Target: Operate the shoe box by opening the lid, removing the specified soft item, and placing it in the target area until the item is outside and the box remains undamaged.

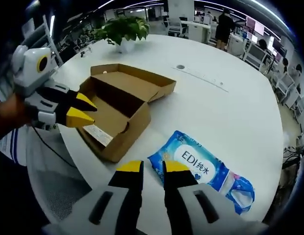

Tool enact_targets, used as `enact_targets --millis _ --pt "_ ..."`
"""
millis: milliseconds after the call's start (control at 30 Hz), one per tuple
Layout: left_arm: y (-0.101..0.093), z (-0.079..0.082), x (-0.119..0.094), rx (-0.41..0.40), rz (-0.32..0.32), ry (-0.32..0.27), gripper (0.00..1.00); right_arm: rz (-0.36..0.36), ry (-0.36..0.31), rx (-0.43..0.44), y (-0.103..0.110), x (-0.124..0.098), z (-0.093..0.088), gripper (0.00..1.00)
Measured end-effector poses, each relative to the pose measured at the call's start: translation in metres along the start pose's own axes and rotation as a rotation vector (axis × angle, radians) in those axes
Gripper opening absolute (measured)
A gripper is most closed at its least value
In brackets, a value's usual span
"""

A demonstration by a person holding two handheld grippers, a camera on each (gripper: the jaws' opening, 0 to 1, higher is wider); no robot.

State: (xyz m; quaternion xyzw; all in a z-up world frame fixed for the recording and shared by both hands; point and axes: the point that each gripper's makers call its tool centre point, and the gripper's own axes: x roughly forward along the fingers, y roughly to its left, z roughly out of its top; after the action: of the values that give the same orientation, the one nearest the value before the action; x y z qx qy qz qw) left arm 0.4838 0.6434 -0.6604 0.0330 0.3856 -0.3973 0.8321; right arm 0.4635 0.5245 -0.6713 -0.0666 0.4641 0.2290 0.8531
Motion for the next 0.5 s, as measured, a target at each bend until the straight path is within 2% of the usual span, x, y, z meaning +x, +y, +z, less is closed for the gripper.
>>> enact_targets --millis 233,333,500 --pt "0.015 -0.011 -0.010 -0.034 -0.008 0.016 0.17 0.024 0.009 -0.029 0.016 0.007 0.013 0.14" --pt "0.017 -0.019 -0.013 -0.047 -0.043 0.032 0.18 0.043 0.018 -0.048 0.024 0.012 0.016 0.14" --pt "0.027 -0.035 -0.018 -0.071 -0.050 0.068 0.18 0.059 0.033 -0.062 0.032 0.021 0.018 0.14"
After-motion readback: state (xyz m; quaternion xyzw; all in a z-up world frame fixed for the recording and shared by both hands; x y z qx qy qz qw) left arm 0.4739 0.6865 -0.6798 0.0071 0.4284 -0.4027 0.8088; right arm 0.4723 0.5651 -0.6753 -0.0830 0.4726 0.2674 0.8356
